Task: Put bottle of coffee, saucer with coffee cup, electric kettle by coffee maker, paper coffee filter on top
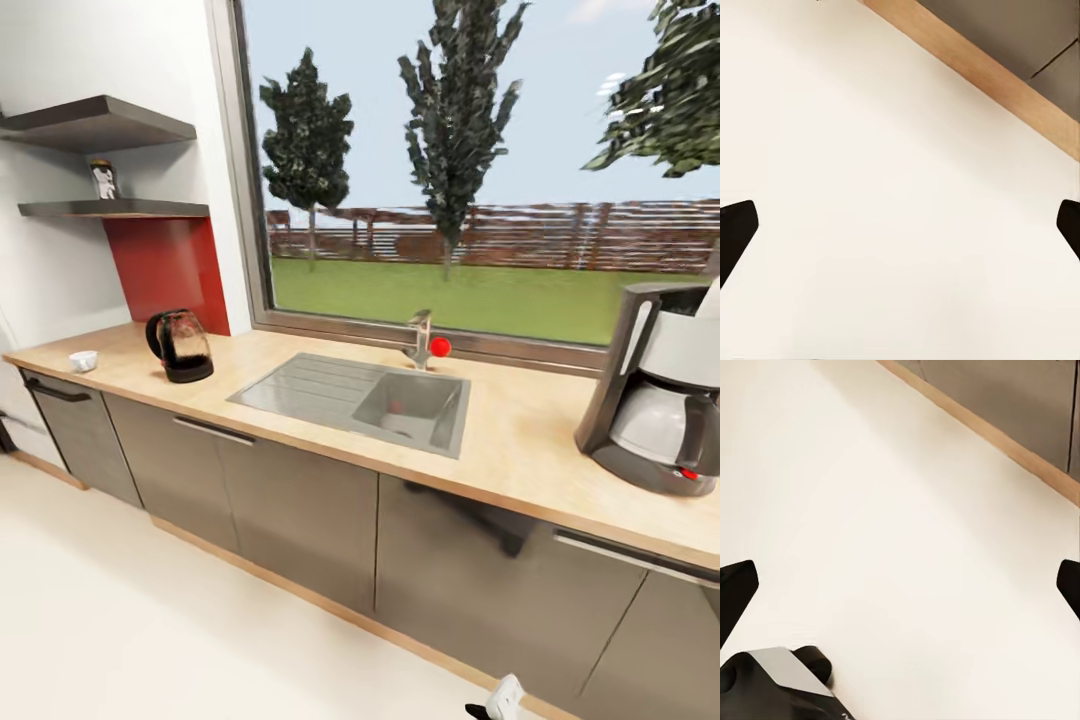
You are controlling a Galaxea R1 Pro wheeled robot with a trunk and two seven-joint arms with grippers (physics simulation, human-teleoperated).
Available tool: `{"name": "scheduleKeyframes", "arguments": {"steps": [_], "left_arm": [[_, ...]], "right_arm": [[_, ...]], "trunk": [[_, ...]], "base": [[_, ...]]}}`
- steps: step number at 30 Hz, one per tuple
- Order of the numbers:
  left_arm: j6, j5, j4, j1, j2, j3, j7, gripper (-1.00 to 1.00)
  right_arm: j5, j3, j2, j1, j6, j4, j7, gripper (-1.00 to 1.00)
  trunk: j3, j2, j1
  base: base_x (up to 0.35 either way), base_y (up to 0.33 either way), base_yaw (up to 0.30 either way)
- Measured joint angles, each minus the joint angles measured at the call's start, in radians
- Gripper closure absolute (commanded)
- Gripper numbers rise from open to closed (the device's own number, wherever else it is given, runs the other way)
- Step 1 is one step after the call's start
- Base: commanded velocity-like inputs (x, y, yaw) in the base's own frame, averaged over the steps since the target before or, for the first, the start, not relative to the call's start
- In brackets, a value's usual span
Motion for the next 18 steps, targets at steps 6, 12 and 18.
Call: {"name": "scheduleKeyframes", "arguments": {"steps": [6, 12, 18], "left_arm": [[0.000, 0.000, 0.000, 0.000, 0.000, 0.000, 0.001, -1.00], [0.000, 0.000, 0.000, 0.000, 0.000, 0.000, 0.001, -1.00], [0.000, 0.000, 0.000, 0.000, 0.000, 0.000, 0.002, -1.00]], "right_arm": [[0.000, 0.000, 0.000, 0.000, 0.001, 0.000, -0.024, -1.00], [0.003, 0.001, 0.000, 0.000, 0.001, 0.000, -0.035, -1.00], [0.003, 0.002, 0.002, 0.000, 0.001, 0.000, -0.039, -1.00]], "trunk": [[0.000, 0.000, 0.000], [0.000, 0.000, 0.000], [0.000, 0.000, 0.000]], "base": [[0.013, 0.020, 0.262], [0.003, 0.004, 0.269], [0.010, 0.010, 0.262]]}}
